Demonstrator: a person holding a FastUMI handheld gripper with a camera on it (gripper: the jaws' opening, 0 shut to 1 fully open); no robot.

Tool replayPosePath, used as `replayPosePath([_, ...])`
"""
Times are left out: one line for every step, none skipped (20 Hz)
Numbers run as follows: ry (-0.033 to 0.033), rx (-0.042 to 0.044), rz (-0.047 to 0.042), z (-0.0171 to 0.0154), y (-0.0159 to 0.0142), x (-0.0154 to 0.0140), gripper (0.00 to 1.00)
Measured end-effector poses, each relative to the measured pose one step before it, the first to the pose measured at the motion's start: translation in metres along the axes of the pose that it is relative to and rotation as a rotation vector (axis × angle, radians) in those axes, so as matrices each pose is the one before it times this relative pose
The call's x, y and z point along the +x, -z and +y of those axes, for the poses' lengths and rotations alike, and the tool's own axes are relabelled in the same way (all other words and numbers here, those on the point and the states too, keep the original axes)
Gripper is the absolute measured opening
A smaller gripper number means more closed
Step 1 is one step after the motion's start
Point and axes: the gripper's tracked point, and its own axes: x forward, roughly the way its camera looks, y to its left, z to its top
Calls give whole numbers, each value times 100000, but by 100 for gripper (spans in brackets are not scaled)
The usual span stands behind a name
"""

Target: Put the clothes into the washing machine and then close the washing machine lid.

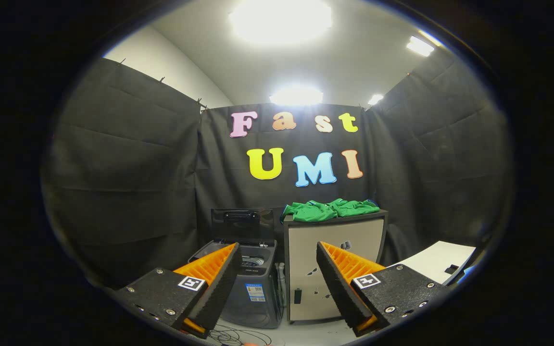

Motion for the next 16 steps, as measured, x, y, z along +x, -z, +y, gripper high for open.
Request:
replayPosePath([-93,186,-444,104,-132,-11,96])
replayPosePath([-18,-44,-375,49,-178,47,96])
replayPosePath([87,-142,-71,-113,67,99,96])
replayPosePath([186,-45,-104,-68,-94,78,96])
replayPosePath([-20,158,-193,-32,-35,188,96])
replayPosePath([184,107,-64,-53,-70,95,96])
replayPosePath([-5,-259,-317,-94,-8,-20,96])
replayPosePath([298,-564,342,-155,33,33,96])
replayPosePath([418,-438,482,-284,157,155,96])
replayPosePath([332,-91,80,-181,-21,65,96])
replayPosePath([248,249,-139,-126,-53,90,96])
replayPosePath([118,388,-114,-37,-115,108,96])
replayPosePath([334,283,58,-137,83,119,96])
replayPosePath([160,142,31,-94,-56,44,96])
replayPosePath([260,-193,259,-107,127,77,96])
replayPosePath([324,-453,104,-158,32,52,96])
